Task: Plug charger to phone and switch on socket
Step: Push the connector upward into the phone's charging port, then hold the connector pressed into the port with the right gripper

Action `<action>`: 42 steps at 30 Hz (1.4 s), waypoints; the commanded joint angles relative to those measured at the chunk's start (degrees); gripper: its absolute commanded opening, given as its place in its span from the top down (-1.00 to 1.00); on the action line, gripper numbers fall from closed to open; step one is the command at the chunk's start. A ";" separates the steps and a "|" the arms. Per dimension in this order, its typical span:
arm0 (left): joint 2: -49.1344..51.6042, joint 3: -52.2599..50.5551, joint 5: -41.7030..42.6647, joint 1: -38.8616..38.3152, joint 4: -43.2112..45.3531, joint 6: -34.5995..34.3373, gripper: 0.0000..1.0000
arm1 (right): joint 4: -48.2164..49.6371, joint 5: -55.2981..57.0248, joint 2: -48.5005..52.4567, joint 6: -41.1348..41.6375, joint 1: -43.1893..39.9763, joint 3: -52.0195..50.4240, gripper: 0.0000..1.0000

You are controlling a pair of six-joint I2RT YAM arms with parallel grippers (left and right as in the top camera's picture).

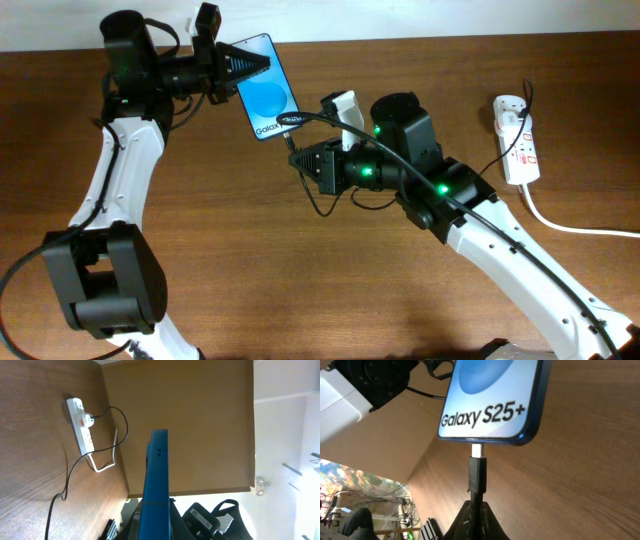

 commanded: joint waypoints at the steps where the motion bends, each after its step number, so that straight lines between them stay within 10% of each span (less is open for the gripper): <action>1: -1.44 0.96 1.05 0.07 0.37 0.98 1.00 | -0.37 0.11 0.31 0.70 -0.11 0.24 0.92; 42: -1.44 0.96 2.60 0.13 0.33 2.29 1.00 | 3.50 4.59 1.38 1.70 1.97 0.46 0.92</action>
